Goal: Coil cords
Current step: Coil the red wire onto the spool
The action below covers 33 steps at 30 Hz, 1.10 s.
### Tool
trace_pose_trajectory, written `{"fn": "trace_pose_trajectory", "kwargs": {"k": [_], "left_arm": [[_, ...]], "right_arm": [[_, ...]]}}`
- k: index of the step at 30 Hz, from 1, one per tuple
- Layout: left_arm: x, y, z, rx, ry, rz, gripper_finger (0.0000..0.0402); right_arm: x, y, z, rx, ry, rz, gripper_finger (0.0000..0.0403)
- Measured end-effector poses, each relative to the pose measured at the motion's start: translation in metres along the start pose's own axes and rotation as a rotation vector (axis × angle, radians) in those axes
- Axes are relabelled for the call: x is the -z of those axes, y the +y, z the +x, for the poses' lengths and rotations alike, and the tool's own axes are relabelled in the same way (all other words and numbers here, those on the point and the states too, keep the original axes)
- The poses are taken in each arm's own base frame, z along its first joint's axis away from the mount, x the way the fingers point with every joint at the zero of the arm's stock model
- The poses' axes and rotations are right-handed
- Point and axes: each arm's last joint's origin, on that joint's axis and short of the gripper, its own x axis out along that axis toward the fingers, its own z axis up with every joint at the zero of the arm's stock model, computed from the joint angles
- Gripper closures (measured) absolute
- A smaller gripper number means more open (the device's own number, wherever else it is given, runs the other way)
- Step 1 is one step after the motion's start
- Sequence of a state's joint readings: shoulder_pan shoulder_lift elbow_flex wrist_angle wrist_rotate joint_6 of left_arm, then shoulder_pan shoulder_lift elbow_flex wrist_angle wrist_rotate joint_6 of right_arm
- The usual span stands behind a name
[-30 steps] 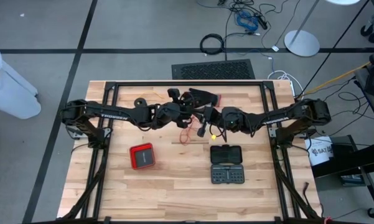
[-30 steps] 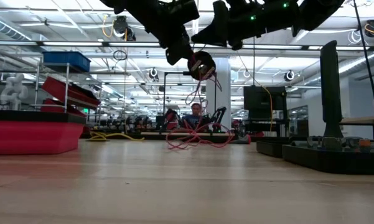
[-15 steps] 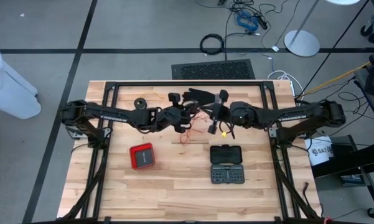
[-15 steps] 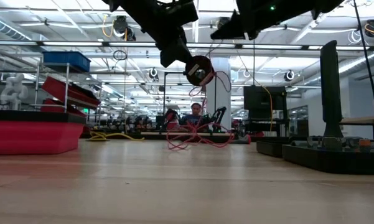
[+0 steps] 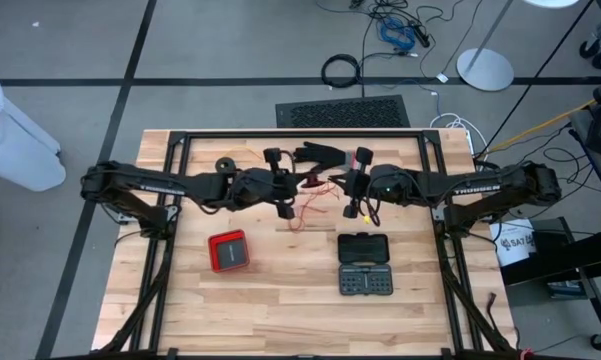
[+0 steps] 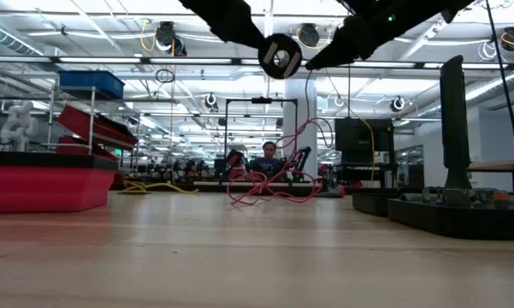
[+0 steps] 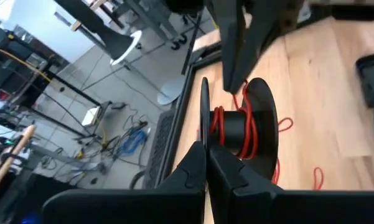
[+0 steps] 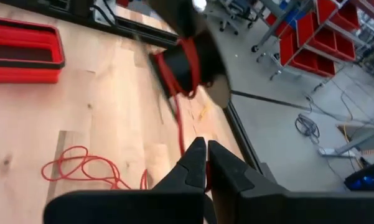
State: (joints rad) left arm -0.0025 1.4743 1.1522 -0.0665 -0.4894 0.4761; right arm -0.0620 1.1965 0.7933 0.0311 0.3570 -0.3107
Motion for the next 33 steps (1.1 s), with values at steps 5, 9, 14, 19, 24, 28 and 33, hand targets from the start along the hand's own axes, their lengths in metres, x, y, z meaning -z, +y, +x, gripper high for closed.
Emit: {"fn": "trace_pose_trajectory", "kwargs": {"k": [5,9,14,19,24,28,33], "left_arm": [[-0.008,0.010,-0.014,0.049,-0.090,-0.090,0.0401],[-0.016,0.016,-0.020,0.051,-0.175,-0.142,0.0401],[-0.023,0.022,-0.020,0.078,-0.285,-0.218,0.0401],[-0.026,0.027,-0.021,0.090,-0.342,-0.230,0.0401],[-0.026,0.026,-0.021,0.100,-0.348,-0.176,0.0401],[-0.028,0.026,-0.022,0.130,-0.379,-0.174,0.0401],[-0.026,0.025,-0.021,0.126,-0.362,-0.154,0.0401]], "right_arm": [[-0.003,0.000,0.000,-0.022,-0.041,-0.030,0.0403],[-0.010,0.000,0.001,-0.041,-0.120,-0.048,0.0403],[-0.017,-0.001,0.002,-0.013,-0.197,-0.051,0.0403],[-0.023,-0.007,0.001,0.019,-0.272,0.081,0.0403],[-0.021,-0.017,0.004,0.034,-0.276,0.244,0.0395],[-0.016,-0.016,0.006,0.044,-0.242,0.273,0.0362],[-0.015,-0.018,0.003,0.088,-0.210,0.286,0.0309]]}}
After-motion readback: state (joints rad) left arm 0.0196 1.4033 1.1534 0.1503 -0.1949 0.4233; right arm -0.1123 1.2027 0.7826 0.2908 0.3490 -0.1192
